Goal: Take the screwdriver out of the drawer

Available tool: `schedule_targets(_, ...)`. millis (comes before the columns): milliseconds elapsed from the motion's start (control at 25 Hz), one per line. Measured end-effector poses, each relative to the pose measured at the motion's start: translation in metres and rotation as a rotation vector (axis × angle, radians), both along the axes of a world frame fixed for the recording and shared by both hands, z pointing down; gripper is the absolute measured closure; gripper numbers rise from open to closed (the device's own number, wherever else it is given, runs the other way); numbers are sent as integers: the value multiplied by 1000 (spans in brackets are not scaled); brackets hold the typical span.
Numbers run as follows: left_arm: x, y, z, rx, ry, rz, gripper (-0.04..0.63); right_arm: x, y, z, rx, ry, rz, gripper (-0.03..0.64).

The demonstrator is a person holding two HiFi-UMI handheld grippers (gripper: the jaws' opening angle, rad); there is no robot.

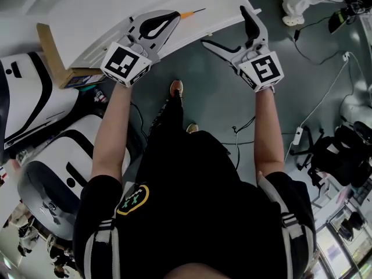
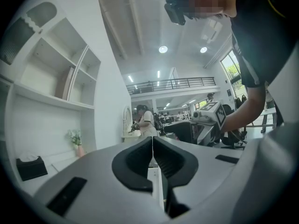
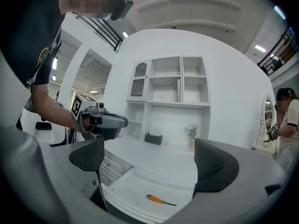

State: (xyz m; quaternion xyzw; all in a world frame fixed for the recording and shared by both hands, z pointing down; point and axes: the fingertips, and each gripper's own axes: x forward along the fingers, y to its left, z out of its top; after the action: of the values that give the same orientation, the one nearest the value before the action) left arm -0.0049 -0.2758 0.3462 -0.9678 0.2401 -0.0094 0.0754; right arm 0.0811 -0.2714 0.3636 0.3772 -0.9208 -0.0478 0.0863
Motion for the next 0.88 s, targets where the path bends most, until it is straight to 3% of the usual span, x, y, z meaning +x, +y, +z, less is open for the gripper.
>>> schedule_targets(880,2,-60,30,-33,-10,15,574,-18,-95,107,-92,313,-108,26)
